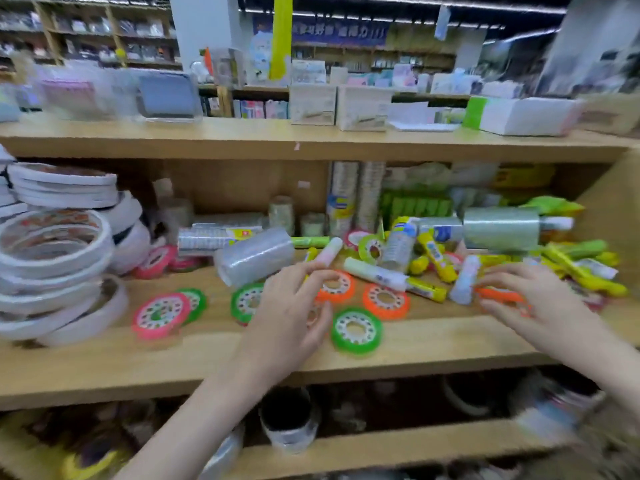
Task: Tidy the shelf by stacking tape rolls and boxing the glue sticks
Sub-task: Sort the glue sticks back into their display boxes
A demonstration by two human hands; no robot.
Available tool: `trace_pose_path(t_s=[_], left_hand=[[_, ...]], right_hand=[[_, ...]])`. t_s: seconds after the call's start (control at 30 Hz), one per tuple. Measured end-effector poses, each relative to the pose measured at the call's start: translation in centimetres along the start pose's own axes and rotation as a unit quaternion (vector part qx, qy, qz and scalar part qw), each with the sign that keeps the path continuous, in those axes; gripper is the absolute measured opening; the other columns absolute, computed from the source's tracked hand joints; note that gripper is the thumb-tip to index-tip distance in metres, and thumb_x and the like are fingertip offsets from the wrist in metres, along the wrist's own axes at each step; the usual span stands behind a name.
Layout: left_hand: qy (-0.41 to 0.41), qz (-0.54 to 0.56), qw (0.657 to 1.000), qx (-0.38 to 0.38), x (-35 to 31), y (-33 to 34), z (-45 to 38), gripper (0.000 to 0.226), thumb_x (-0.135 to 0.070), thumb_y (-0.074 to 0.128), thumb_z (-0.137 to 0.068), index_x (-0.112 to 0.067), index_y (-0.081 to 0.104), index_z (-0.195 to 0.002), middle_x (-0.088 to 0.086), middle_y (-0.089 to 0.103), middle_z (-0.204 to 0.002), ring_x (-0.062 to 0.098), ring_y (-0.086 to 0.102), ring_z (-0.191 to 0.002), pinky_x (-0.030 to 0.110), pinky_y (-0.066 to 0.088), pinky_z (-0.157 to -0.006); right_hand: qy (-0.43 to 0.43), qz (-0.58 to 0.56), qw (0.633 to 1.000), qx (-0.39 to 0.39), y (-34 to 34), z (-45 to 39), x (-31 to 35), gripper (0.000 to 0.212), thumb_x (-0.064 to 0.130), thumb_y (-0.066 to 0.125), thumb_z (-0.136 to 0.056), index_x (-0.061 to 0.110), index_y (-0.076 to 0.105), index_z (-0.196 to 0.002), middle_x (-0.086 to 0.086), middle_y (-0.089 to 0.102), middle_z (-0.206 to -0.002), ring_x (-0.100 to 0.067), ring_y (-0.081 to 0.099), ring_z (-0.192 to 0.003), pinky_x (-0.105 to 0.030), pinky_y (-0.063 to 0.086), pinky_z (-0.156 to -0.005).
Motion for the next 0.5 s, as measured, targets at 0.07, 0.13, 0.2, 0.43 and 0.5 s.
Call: trace_pose_path(t_s=[0.07,0.13,0.2,0.43,0.5], left_hand=[[0.005,0.007,0.999,0.032,-1.1,1.9,-0.9,0.036,-0.032,0.047,-0.085,-0.014,0.059,-0.113,0.004,0.056,-0.122,0.019,0.049,-0.118,0.037,0.04,-0.094],[0.004,-0.007,0.998,0.06,-2.2,4.0,-1.7,0.042,-0.043,0.046,-0.085,-0.018,0.056,-0.118,0.002,0.055,-0.124,0.021,0.046,-0.123,0.042,0.041,-0.097],[0.002,-0.038,0.997,0.074,-3.2,5.7,-2.0,0.047,-0.052,0.047,-0.083,-0.023,0.052,-0.12,0.001,0.055,-0.124,0.022,0.048,-0.118,0.042,0.041,-0.095],[0.01,-0.084,0.996,0.036,-6.6,7.3,-4.1,0.04,-0.043,0.049,-0.081,-0.02,0.059,-0.111,-0.001,0.058,-0.117,0.02,0.052,-0.108,0.039,0.036,-0.09],[0.014,-0.073,0.997,0.01,-7.7,7.5,-5.2,0.036,-0.037,0.048,-0.081,-0.017,0.061,-0.108,0.0,0.06,-0.113,0.018,0.051,-0.107,0.035,0.035,-0.091]], right_hand=[[-0.027,0.016,1.0,0.001,1.5,1.1,-0.8,0.046,0.051,0.043,-0.077,0.016,0.07,-0.089,-0.011,0.067,-0.093,-0.038,0.062,-0.079,-0.039,0.048,-0.075],[-0.059,-0.01,0.998,-0.002,2.6,2.0,-1.2,0.052,0.058,0.035,-0.087,0.018,0.068,-0.092,-0.005,0.066,-0.096,-0.031,0.058,-0.085,-0.031,0.037,-0.081],[-0.06,-0.07,0.996,-0.018,2.7,2.2,-2.0,0.047,0.054,0.037,-0.088,0.018,0.065,-0.096,-0.005,0.062,-0.101,-0.022,0.05,-0.095,-0.024,0.033,-0.085],[-0.045,-0.081,0.993,-0.071,1.9,1.8,-6.2,0.051,0.056,0.044,-0.082,0.015,0.067,-0.104,-0.001,0.059,-0.11,-0.023,0.048,-0.099,-0.019,0.027,-0.088],[-0.078,-0.103,0.99,-0.06,2.1,1.8,-6.1,0.058,0.061,0.035,-0.087,0.016,0.066,-0.105,0.008,0.055,-0.113,-0.016,0.044,-0.102,-0.017,0.026,-0.09]])
Point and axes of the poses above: each hand's wrist, its own z-axis away from the middle knuckle, its own y-axis out of the palm, x = y × z, the point moved 8 cm from there along -z, towards the middle knuckle
